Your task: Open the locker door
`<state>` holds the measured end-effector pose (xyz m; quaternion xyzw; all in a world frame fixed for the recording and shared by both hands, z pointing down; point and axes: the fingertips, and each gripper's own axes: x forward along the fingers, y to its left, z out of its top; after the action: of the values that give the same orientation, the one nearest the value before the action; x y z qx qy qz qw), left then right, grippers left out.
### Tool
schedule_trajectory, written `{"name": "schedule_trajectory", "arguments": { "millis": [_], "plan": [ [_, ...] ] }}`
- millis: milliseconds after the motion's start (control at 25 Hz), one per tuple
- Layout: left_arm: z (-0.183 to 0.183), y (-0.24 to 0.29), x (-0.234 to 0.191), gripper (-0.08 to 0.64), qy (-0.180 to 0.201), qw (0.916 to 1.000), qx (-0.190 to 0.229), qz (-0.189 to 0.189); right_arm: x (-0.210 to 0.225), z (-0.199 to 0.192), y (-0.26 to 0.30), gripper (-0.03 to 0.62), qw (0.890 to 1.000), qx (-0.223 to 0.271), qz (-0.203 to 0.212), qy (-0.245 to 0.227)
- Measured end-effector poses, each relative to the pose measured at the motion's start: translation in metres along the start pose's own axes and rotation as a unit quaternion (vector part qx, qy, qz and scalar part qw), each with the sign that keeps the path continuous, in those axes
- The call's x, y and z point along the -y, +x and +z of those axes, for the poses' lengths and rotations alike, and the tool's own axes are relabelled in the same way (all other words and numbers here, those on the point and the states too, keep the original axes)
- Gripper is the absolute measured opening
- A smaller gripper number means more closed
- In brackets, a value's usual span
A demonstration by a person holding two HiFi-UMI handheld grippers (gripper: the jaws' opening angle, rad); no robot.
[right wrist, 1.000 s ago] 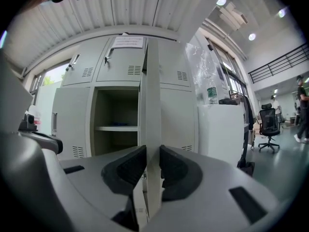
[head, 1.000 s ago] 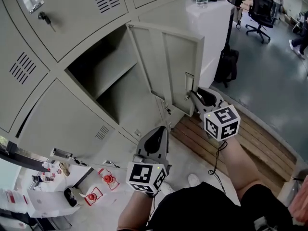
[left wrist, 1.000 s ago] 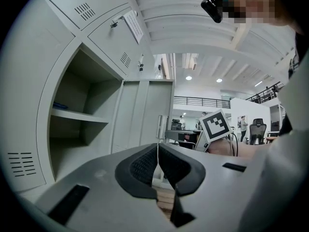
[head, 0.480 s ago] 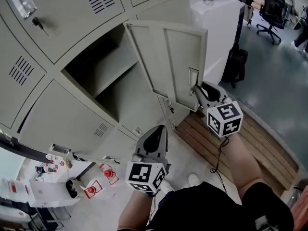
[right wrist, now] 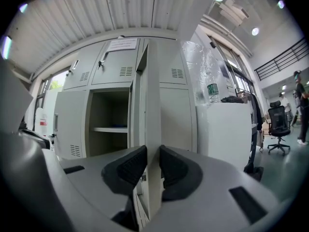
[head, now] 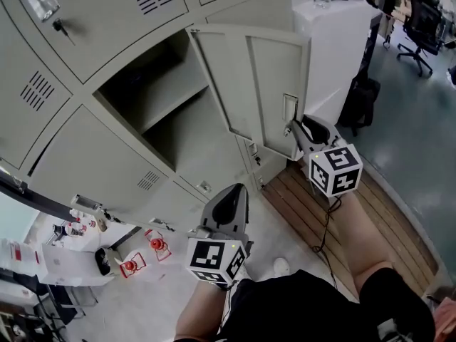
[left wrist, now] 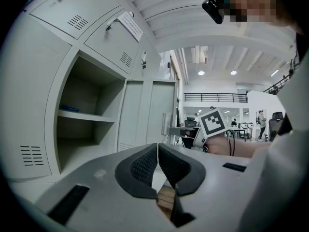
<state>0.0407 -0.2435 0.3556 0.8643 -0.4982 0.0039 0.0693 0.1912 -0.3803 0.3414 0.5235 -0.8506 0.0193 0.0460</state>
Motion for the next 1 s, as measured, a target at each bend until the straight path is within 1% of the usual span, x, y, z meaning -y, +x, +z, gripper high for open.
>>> {"name": "schedule_trajectory", "arguments": {
  "millis": [240, 320, 480, 680, 760, 840, 920, 960, 1000],
  "plan": [
    [-0.002, -0.015, 0.001, 0.020, -0.002, 0.9995, 0.001, 0.031, -0.001, 0.000, -0.002, 0.137, 1.000, 0.004, 0.012, -0.001],
    [-0.002, -0.022, 0.001, 0.020, -0.003, 0.9993, 0.003, 0.038, -0.005, 0.000, -0.005, 0.138, 1.000, 0.007, 0.015, -0.009],
    [-0.004, -0.037, -0.001, 0.020, -0.005, 0.9989, 0.004, 0.046, -0.018, 0.004, -0.016, 0.155, 0.999, 0.018, 0.004, -0.044],
    [-0.006, -0.063, -0.006, 0.020, -0.007, 0.9987, 0.006, 0.050, -0.033, 0.014, -0.037, 0.155, 0.999, 0.038, -0.013, -0.034],
    [-0.005, -0.077, -0.010, 0.020, -0.008, 0.9987, 0.008, 0.050, -0.044, 0.018, -0.047, 0.142, 0.998, 0.047, -0.018, -0.025],
    [-0.003, -0.091, -0.017, 0.020, -0.010, 0.9986, 0.010, 0.051, -0.062, 0.022, -0.057, 0.116, 0.998, 0.053, -0.017, -0.017],
    [-0.003, -0.106, -0.023, 0.020, -0.012, 0.9986, 0.012, 0.051, -0.087, 0.022, -0.062, 0.070, 0.999, 0.050, -0.005, -0.018],
    [-0.004, -0.113, -0.025, 0.020, -0.013, 0.9986, 0.013, 0.050, -0.101, 0.020, -0.064, 0.055, 0.999, 0.045, 0.004, -0.020],
    [-0.006, -0.121, -0.027, 0.020, -0.013, 0.9987, 0.013, 0.048, -0.115, 0.018, -0.066, 0.054, 0.999, 0.040, 0.013, -0.022]
  ]
}}
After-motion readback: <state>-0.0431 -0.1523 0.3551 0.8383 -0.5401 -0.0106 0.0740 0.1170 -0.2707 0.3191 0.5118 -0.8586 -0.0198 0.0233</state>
